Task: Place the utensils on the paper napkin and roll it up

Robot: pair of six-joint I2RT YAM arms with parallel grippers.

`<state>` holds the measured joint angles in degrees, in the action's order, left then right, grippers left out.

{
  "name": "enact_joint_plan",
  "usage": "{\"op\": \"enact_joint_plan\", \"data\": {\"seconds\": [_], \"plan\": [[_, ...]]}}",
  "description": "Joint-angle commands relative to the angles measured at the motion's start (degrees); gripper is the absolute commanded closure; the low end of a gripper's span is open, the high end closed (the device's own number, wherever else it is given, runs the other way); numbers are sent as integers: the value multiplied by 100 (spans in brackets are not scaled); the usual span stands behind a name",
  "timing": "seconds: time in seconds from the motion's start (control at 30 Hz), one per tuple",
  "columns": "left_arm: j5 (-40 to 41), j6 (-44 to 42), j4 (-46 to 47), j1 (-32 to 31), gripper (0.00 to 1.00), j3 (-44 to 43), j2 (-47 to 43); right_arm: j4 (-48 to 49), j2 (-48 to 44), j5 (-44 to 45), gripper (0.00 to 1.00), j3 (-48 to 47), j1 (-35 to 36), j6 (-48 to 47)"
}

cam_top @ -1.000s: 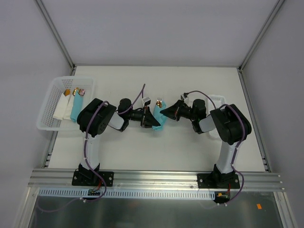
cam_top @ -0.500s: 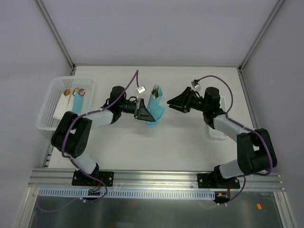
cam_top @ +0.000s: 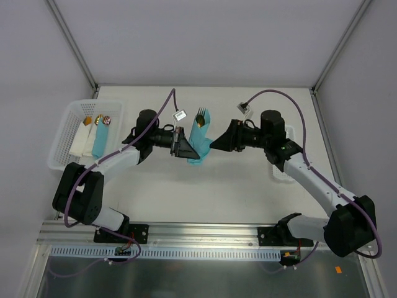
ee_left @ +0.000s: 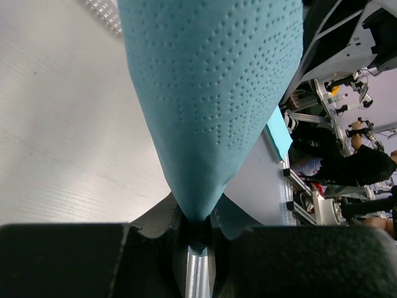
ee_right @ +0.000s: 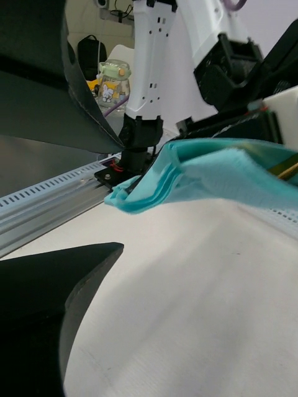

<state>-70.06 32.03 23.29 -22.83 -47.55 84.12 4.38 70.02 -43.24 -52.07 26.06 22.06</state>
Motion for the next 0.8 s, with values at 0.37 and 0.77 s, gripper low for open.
{"op": "enact_joint_plan", "data": {"seconds": [0.37,0.77], "plan": [[-139,1033,1221,-11,100,430,-818,729,-129,176,41,66,408,26],[-201,1577,1784,-11,100,404,-686,1126,-173,273,84,127,531,421]]}}
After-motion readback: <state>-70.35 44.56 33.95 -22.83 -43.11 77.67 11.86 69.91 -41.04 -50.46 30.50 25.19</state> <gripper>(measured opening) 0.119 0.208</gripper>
